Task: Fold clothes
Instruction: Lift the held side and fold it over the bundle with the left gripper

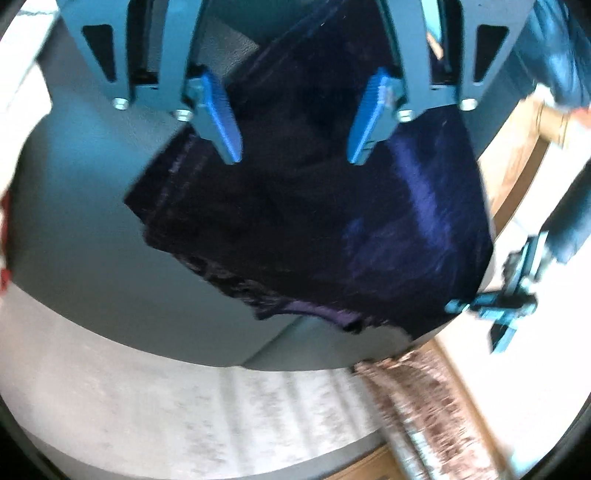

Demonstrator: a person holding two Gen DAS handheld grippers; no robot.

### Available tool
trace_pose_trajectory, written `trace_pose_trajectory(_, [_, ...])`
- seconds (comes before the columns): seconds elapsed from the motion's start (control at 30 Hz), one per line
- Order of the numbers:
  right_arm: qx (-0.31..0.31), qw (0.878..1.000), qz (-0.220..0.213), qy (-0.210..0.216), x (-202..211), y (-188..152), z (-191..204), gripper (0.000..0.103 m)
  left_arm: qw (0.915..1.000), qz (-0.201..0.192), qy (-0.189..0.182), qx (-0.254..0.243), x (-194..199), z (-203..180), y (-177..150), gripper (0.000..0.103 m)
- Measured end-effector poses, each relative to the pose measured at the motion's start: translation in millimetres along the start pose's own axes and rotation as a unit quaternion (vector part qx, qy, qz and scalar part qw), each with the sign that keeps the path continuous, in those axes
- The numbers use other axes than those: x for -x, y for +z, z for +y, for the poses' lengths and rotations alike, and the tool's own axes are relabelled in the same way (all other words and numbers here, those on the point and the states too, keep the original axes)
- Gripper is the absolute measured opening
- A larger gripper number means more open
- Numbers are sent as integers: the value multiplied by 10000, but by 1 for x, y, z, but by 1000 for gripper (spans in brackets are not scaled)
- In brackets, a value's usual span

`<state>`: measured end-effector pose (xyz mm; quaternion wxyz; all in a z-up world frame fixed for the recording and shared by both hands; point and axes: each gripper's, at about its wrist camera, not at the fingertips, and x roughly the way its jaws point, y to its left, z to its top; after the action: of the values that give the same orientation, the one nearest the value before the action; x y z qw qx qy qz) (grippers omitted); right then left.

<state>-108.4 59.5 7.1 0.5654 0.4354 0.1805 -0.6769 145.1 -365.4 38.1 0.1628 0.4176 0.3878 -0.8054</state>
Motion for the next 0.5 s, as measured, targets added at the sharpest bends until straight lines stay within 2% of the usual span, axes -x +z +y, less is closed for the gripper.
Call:
trace_pose_trajectory(0.07, [314, 9992, 228, -57, -9, -1, 3, 56, 10000, -13, -30, -17, 5, -12, 0, 8])
trace_pose_trajectory(0.13, [590, 9956, 634, -368, -27, -6, -2, 51, 9999, -35, -122, -35, 14, -23, -4, 7])
trace_pose_trajectory(0.2, [731, 9952, 523, -388, -28, -9, -4, 51, 9994, -65, -352, -3, 28, -37, -11, 7])
trace_pose_trajectory(0.33, [491, 9982, 200, -278, -25, -19, -10, 54, 9960, -141, -881, -40, 48, -76, -26, 6])
trace_pose_trajectory(0.5, [153, 9995, -253, -101, -21, -32, -17, 55, 9870, -166, -1598, 36, 52, -137, -45, 6])
